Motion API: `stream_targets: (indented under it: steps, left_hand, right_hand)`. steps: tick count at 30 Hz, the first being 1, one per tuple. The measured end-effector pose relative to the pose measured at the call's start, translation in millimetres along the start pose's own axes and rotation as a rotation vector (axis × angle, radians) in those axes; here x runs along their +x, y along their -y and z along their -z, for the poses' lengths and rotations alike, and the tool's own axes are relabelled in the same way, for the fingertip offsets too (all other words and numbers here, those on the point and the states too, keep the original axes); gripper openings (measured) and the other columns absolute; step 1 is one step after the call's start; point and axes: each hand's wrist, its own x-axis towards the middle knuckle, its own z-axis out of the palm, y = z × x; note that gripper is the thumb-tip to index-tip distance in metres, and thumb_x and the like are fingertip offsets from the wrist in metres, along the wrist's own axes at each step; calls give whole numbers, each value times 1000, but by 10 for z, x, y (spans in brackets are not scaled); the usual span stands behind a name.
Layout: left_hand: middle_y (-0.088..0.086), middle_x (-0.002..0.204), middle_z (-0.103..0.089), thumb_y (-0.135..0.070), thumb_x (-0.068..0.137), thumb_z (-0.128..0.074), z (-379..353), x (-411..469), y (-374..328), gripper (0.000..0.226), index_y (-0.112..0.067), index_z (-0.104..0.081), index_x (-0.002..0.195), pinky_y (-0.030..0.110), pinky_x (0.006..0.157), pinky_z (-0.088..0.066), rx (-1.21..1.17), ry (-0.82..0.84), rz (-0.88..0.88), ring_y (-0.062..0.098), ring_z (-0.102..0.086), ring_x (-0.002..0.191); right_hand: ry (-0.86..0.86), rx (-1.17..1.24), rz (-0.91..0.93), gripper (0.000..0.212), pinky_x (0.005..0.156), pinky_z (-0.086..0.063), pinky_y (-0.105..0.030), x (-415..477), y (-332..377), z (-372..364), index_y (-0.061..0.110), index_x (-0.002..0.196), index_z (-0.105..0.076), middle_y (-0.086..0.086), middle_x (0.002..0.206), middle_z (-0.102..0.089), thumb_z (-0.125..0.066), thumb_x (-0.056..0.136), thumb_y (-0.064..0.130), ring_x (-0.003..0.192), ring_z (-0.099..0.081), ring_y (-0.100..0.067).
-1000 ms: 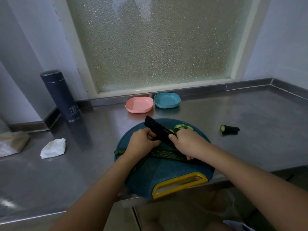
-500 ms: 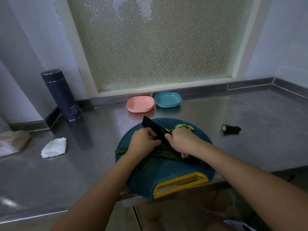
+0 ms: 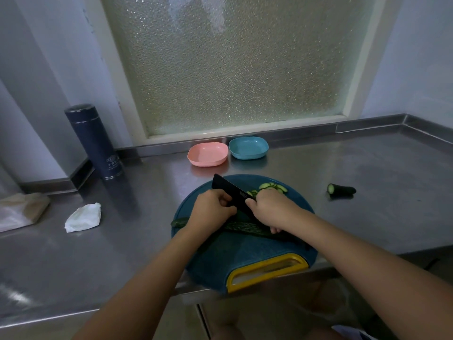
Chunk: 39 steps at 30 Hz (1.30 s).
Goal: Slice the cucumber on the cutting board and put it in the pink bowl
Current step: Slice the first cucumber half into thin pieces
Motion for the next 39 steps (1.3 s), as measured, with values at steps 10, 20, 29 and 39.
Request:
stream_targets:
  steps: [10, 20, 29, 39]
  left_hand:
    - [-2, 98, -66, -21, 78, -69, -90, 17, -44, 30, -16, -65, 107, 23, 75, -47, -8, -40, 22, 10, -59, 90]
    - [-2, 90, -66, -19, 77, -69, -100, 13, -24, 23, -16, -65, 100, 26, 73, -49, -31, -54, 22, 11, -60, 83]
    - [-2, 84, -66, -20, 77, -71, -95, 7, -2, 20, -15, -67, 96, 24, 71, -49, -61, -65, 45, 10, -60, 78]
    - [0, 88, -66, -21, 78, -68, -127, -14, 5, 22, -14, -65, 98, 27, 71, -49, -44, -101, 24, 14, -61, 83]
  right_hand:
    - [-1, 12, -28, 57, 52, -50, -25, -2, -110, 14, -3, 101, -60, -10, 51, -60, -28, 101, 44, 38, -53, -16]
    - [54, 53, -35, 56, 43, -41, -22, -14, -86, 53, -6, 107, -58, -11, 50, -58, -26, 102, 41, 35, -51, -16]
    - [84, 104, -34, 52, 46, -46, -24, 39, 41, 18, -8, 113, -54, -14, 52, -58, -28, 103, 36, 39, -52, -19]
    - [57, 62, -59, 56, 54, -50, -25, 28, -67, 17, -6, 110, -57, -12, 51, -59, -28, 102, 40, 40, -53, -19]
